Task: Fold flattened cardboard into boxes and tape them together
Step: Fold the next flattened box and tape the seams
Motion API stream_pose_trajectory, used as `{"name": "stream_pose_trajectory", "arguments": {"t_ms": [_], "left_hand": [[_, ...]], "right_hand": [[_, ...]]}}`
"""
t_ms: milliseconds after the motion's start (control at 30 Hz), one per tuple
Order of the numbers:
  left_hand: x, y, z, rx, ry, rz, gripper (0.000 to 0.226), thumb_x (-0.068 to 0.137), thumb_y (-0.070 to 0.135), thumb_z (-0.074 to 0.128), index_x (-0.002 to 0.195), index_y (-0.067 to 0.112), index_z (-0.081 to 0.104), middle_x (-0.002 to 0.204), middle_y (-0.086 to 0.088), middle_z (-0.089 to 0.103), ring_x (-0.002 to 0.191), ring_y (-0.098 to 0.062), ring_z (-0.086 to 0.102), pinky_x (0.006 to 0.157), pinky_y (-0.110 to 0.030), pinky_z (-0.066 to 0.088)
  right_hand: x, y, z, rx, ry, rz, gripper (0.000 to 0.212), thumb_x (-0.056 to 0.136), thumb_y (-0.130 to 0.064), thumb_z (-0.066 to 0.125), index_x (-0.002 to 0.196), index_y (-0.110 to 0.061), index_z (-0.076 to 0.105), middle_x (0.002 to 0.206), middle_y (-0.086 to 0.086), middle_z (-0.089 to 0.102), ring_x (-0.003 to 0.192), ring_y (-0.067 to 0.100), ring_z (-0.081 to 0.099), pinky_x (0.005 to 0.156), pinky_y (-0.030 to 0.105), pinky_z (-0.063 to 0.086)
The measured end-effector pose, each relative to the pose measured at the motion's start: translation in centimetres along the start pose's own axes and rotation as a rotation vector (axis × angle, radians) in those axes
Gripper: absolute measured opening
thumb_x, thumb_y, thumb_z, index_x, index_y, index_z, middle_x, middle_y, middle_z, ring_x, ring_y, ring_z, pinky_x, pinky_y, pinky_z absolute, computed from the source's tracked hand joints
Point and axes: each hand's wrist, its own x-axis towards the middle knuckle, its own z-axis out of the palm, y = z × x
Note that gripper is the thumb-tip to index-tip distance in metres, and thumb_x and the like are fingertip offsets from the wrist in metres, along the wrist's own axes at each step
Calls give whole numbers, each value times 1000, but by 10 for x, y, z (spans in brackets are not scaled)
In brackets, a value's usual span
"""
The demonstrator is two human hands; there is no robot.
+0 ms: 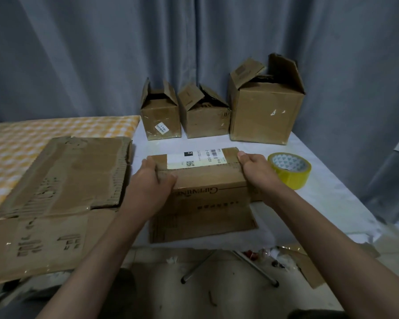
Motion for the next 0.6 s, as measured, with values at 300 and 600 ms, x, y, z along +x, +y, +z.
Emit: {"name": "stream_pose_trajectory", "arguments": {"t_ms": [300,600], "left_hand": [[-15,-1,9,259,17,134,62,105,35,33,152,-3,18,161,-23,11,150,-34,8,119,-47,16],[-11,16,17,479,161,358,57,103,43,19,148,10,34,160,-9,27,150,-26,12,122,-47,10]], "right_hand": [[-2,-11,-25,-77,23,-148,46,106,-42,38,120,-11,70,127,10,67,122,27,57,104,36,41],[-8,41,-95,-553,93,-121,35,89,-29,73,118,-10,72,118,13,71,112,30,64,99,41,47]]}}
